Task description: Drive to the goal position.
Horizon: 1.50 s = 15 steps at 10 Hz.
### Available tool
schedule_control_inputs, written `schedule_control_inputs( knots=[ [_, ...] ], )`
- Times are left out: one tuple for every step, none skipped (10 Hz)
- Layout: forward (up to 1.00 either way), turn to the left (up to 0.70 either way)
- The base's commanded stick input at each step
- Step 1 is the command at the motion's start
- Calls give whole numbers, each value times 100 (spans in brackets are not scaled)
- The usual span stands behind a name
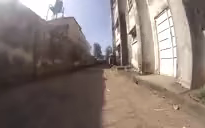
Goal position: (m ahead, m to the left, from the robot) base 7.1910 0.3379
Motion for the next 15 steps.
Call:
schedule_control_inputs(
  knots=[
    [100,0],
    [100,0],
    [100,0],
    [100,0],
    [100,0],
    [100,0],
    [100,0],
    [100,0],
    [100,0],
    [100,0],
    [100,0],
    [100,0],
    [100,0],
    [100,0],
    [100,0]
  ],
)
